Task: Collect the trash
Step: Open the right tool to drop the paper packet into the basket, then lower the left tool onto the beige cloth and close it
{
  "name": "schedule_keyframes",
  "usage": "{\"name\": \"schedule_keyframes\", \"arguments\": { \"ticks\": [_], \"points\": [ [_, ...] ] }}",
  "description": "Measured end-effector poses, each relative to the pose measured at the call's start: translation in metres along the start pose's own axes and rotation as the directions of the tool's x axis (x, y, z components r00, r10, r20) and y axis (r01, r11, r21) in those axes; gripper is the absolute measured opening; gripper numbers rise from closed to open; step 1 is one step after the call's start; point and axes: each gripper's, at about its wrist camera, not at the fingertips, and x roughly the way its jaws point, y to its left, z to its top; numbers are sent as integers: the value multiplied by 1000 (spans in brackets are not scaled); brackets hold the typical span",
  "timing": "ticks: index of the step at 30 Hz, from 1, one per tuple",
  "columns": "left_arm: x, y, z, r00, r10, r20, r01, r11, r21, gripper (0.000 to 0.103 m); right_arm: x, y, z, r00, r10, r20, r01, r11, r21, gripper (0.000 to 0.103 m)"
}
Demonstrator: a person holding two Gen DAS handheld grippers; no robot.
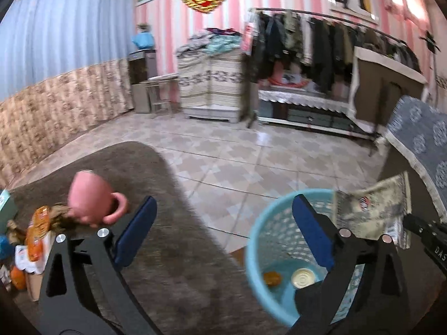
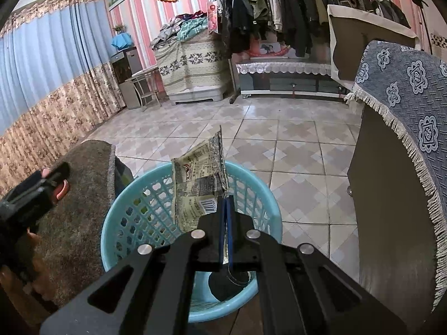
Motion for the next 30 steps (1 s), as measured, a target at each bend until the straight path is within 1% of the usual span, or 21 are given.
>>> {"name": "schedule_keyframes", "arguments": {
  "ticks": [2,6,7,9,10,11,15,17,18,20,22,24,30],
  "points": [
    [-5,14,-2,1000,17,1,-17,999,-29,97,3,3,0,1000,2,-8,-2,1000,-7,3],
    [-16,38,-6,997,79,-4,-79,995,-63,97,12,9,0,999,-9,-31,8,1000,-22,4],
    [-21,44,-6,996,91,1,-91,993,-69,97,14,12,-1,999,-6,-40,5,1000,-26,6],
    [-31,55,-6,994,112,12,-111,991,-75,97,17,16,0,999,-12,-45,10,999,-37,32],
    [-36,59,-6,993,117,16,-116,990,-76,97,16,18,0,999,-25,-38,23,999,-45,65],
    [-41,64,-6,992,125,21,-123,989,-76,97,14,20,0,999,-35,-22,34,998,-48,75],
    [-63,81,-7,984,174,43,-171,983,-73,98,4,28,2,999,-45,13,46,998,-53,76],
    [-74,95,-9,981,188,40,-184,979,-90,98,1,36,4,999,-46,29,48,997,-67,82],
    [-78,102,-11,980,194,37,-190,977,-99,98,0,39,5,998,-45,34,47,996,-75,83],
    [-90,118,-15,976,216,37,-211,970,-118,98,-5,55,4,998,-31,56,38,993,-114,87],
    [-101,135,-20,967,250,38,-243,961,-132,98,-10,70,3,997,-15,71,26,988,-150,88],
    [-113,153,-26,955,294,36,-285,946,-151,98,-13,86,0,997,4,81,11,984,-180,88],
    [-139,209,-44,928,373,3,-366,912,-185,98,-22,150,-15,991,99,86,-71,958,-277,88]
  ]
}}
